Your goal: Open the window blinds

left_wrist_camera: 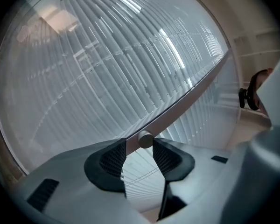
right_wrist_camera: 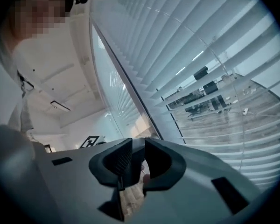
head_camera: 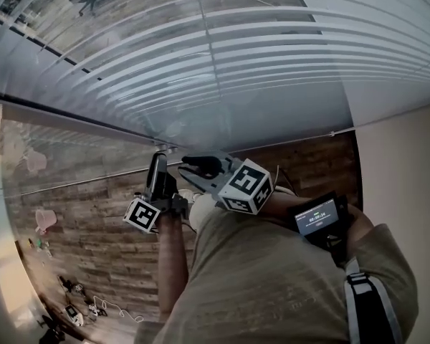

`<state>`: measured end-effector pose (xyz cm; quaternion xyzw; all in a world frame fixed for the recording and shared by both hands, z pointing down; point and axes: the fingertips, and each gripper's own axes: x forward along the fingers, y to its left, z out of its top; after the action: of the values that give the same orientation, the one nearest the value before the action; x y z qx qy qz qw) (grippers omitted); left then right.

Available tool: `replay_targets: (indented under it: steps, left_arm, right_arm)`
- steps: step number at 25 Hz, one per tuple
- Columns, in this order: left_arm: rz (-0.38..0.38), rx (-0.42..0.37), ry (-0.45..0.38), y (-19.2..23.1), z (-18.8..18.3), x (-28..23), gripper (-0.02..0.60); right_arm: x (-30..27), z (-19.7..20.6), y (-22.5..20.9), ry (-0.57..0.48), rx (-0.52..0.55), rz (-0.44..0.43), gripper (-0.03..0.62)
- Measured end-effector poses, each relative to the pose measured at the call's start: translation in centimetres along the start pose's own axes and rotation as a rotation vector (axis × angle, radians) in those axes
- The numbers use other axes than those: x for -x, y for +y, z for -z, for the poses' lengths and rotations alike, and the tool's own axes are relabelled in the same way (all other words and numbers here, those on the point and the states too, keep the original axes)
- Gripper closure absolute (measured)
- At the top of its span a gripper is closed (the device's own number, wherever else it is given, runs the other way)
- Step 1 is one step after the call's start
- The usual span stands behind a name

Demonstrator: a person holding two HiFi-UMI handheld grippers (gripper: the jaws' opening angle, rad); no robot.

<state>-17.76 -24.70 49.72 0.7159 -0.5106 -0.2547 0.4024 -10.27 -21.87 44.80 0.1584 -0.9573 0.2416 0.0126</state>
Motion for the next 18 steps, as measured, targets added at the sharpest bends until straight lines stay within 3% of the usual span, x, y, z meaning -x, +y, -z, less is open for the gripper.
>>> replay_targets:
  steps: [4,6,9,11,13,15,18]
  left_arm:
    - [0.001,0.021,0.008,0.2,0.4,0.0,0.411]
    - [-0.004,0.019,0.024,0.6,0.7,0.0,0.411]
    - [0.015,0.004,0.032,0.6,0.4,-0.3,0.411]
    - [0.034,0.009,0.028,0.4,0.3,-0.8,0.411]
    - [0.035,0.022,0.032,0.4,0.6,-1.1,0.411]
    - [0.032,0.033,0.041,0.2,0.9,-1.1,0.411]
    - [0.029,0.038,0.054,-0.2,1.0,-0.9,0.411]
  right_arm:
    - [0.5,1.6,-2.1,0.043,0.160,0.106,0.517]
    - [0.7,2.0,-2.6,0.052,0.141,0.123,0.520]
    - [0.0,0.6,-0.2,0.021,-0.051,-0.024,0.520]
    - [-0.1,-0.6,1.6,0.001,-0.120,-0.126,0.520]
    - [0.2,-0.8,1.9,-0.006,-0.046,-0.136,0.520]
    - [0.3,0.1,0.8,0.012,0.051,-0.088,0.520]
    - [0.4,1.6,-1.7,0.044,0.104,-0.002,0.520]
